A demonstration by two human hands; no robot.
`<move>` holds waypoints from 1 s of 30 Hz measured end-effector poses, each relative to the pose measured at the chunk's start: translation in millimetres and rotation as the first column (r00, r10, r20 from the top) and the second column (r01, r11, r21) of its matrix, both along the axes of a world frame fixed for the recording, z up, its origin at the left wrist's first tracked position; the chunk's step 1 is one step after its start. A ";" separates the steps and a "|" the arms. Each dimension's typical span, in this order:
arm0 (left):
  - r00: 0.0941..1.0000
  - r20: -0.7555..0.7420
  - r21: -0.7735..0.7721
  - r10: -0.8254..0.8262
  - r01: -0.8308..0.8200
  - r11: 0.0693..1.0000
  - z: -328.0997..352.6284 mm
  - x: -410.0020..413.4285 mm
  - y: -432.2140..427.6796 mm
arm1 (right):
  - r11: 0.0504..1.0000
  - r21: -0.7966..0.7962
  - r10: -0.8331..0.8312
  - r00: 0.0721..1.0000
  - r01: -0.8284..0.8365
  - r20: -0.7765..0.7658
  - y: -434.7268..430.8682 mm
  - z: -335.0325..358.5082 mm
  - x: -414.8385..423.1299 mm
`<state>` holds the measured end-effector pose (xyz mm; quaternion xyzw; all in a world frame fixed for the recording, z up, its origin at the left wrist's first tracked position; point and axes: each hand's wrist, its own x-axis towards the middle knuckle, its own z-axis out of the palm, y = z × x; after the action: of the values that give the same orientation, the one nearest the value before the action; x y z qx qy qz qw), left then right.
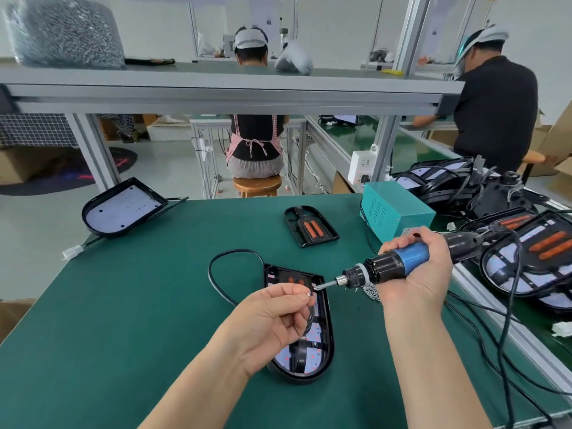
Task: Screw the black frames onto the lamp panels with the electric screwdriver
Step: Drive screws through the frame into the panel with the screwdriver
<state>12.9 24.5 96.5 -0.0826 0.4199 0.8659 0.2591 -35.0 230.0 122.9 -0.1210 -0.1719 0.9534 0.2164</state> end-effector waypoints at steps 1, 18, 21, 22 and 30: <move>1.000 0.002 -0.001 0.007 -0.007 1.000 0.2 1.7 0.2 | 1.000 0.019 -0.006 1.000 0.006 -0.002 -2.7 1.3 1.4; 0.964 -0.162 -0.144 0.210 -0.234 0.962 -0.5 15.4 -4.1 | 0.992 0.123 -0.029 0.999 0.025 0.036 -28.1 7.9 10.4; 0.898 -0.333 -0.268 0.288 -0.383 0.884 -5.2 20.4 3.7 | 0.990 0.138 -0.048 0.998 0.041 0.047 -30.1 8.7 10.7; 0.871 -0.385 -0.295 0.306 -0.430 0.853 -7.2 22.0 6.1 | 0.989 0.141 -0.055 0.997 0.046 0.062 -30.3 8.7 10.9; 0.582 -0.774 -0.376 0.250 -0.740 0.557 -24.2 25.4 14.9 | 0.997 0.078 -0.029 0.978 0.013 0.204 -33.7 1.7 7.8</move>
<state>38.3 39.4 72.3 0.0075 0.7157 0.6609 -0.2257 -27.2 196.3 124.5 -0.2122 -0.2285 0.9262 0.2120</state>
